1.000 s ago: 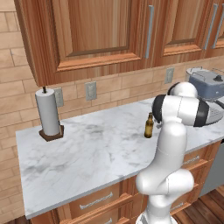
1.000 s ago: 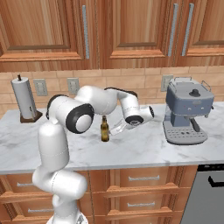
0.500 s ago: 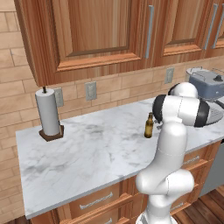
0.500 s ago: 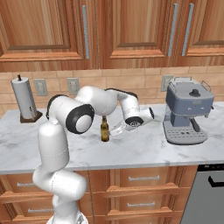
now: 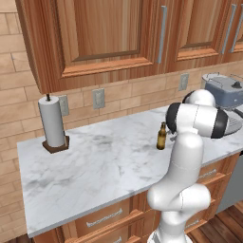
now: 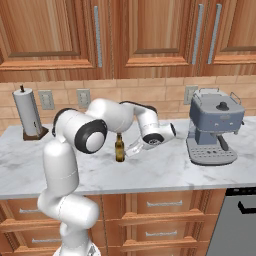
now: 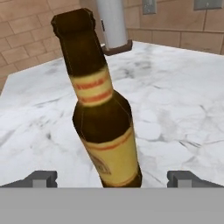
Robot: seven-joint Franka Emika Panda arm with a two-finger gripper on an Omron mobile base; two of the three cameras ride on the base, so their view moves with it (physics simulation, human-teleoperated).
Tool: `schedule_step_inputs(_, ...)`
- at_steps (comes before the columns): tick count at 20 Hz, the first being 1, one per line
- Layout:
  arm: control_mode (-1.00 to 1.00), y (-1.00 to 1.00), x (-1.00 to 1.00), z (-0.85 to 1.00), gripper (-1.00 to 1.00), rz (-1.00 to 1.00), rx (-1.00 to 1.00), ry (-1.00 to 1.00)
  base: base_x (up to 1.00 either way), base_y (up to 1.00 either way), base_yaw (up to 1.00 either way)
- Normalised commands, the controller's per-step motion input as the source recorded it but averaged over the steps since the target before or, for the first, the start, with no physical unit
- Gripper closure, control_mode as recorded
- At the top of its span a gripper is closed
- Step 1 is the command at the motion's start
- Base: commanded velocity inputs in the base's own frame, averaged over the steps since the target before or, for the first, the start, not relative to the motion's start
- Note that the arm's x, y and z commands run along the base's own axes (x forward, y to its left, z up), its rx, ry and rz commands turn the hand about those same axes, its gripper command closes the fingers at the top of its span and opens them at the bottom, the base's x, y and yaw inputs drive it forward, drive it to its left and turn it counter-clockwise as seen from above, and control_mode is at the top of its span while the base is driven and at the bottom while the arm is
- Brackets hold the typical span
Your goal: Place the drinks on the dining counter in a tight cluster.
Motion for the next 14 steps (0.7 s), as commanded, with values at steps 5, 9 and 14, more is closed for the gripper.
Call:
schedule_step_inputs(5,-1.0,0.13,0.0,0.0,-1.0,0.0,0.0,0.0,0.0,0.0,0.0)
schedule_step_inputs(9,-1.0,0.1,0.0,0.0,-1.0,0.0,0.0,0.0,0.0,0.0,0.0)
schedule_step_inputs(14,-1.0,0.05,-0.02,0.0,-1.0,0.0,0.0,0.0,0.0,0.0,0.0)
